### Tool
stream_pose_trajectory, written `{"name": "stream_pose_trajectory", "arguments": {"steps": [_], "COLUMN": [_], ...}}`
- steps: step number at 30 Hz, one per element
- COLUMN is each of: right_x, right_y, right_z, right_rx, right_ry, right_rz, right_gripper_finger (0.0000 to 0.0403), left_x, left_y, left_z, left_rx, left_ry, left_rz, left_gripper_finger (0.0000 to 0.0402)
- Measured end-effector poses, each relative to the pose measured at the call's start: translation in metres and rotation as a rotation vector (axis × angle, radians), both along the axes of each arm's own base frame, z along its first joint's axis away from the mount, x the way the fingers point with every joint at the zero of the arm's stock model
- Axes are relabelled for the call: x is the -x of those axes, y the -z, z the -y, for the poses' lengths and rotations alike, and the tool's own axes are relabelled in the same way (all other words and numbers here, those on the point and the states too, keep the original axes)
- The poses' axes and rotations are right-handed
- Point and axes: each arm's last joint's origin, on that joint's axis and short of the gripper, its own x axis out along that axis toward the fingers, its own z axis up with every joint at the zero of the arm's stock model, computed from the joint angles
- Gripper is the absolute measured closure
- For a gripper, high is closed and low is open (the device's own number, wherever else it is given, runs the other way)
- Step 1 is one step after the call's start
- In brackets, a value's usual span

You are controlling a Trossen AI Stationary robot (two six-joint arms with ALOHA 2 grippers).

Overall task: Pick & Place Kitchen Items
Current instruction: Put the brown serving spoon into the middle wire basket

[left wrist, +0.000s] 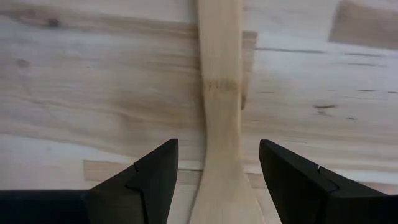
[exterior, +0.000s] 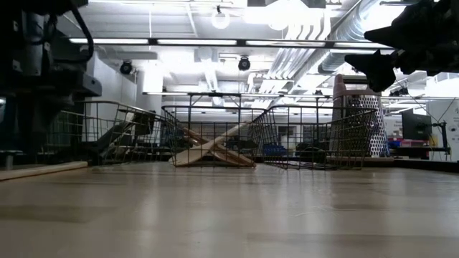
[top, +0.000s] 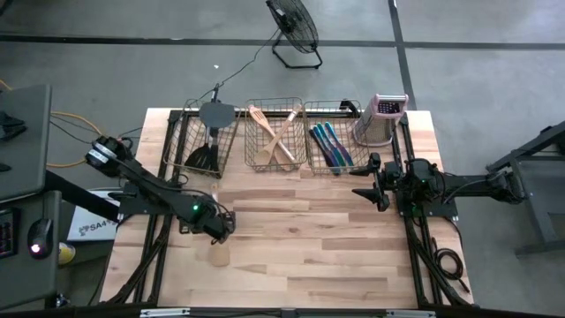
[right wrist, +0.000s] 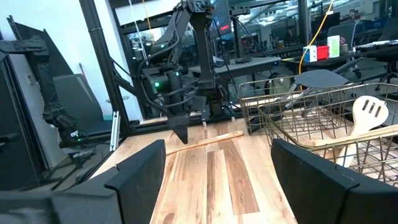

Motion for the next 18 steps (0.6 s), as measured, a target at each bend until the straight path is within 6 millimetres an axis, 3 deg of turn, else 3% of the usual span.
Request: {"name": "stream_pose_trajectory", "arguments": {"steps": [18], "right_x": [0.0], "right_y": [0.0], "right_z": [0.0], "right_rx": [0.0], "right_ry": [-0.001], "right_rz": [0.0], "right_gripper_finger": [0.0117], "left_x": [-0.013], "left_y": [0.026], "left_z": [0.007], "left_rx": [0.063], "left_ry": [-0.056], "left_rz": [-0.081], "left_gripper_finger": [0.0181]}}
